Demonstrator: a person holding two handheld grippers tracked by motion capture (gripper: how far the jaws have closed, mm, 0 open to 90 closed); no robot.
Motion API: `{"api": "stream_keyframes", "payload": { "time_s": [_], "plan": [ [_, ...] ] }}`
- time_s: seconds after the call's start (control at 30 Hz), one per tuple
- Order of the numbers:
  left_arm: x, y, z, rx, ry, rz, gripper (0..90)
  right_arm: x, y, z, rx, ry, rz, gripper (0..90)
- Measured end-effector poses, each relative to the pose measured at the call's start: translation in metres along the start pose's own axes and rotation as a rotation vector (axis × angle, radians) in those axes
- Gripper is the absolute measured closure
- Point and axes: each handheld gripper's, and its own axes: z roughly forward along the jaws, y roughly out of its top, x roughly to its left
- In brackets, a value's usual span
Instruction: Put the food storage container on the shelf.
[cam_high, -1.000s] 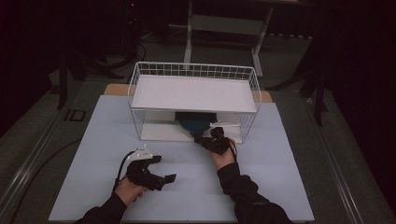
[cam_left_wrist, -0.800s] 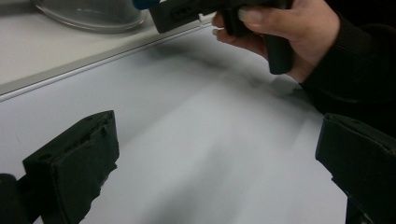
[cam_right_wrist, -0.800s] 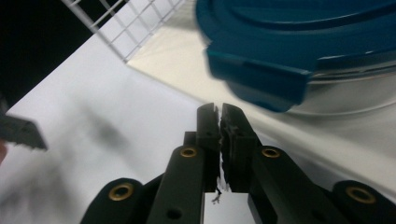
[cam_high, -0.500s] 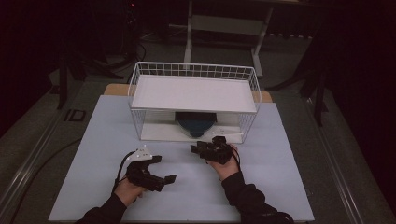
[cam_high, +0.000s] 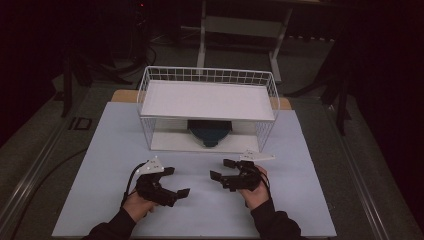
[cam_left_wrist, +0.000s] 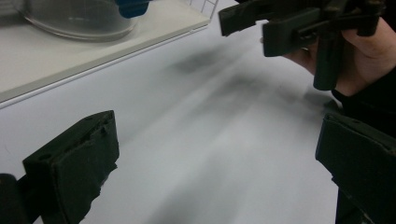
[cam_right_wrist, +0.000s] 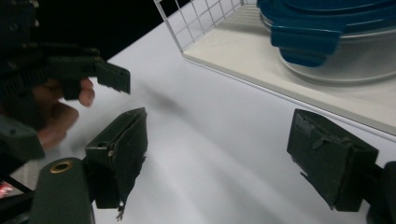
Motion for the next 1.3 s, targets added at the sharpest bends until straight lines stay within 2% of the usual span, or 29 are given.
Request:
{"api": "stream_keyframes", "payload": {
  "time_s": [0.07,0.2,0.5,0.9,1.1,1.3],
  "plan": [
    [-0.001,0.0,0.0,0.002,0.001,0.006,0.0,0.0,-0.003,-0.006,0.001,-0.007,-0.016,17.9],
    [-0.002,0.0,0.0,0.001,-0.002,0.007,0.0,-0.001,-0.01,-0.016,0.01,-0.005,-0.014,17.2],
    [-0.006,-0.001,-0.003,0.001,-0.012,0.021,0.0,-0.004,-0.025,-0.037,0.001,-0.005,0.01,16.4],
    [-0.009,-0.005,-0.008,0.003,-0.015,0.029,0.1,-0.009,-0.041,-0.057,0.026,-0.034,0.037,16.0],
    [-0.009,-0.006,-0.008,0.01,-0.017,0.037,0.0,-0.012,-0.046,-0.066,0.03,-0.051,0.014,15.9],
    [-0.011,-0.005,-0.009,0.005,-0.009,0.058,0.0,-0.016,-0.051,-0.069,0.036,-0.053,0.026,16.0]
  ]
}}
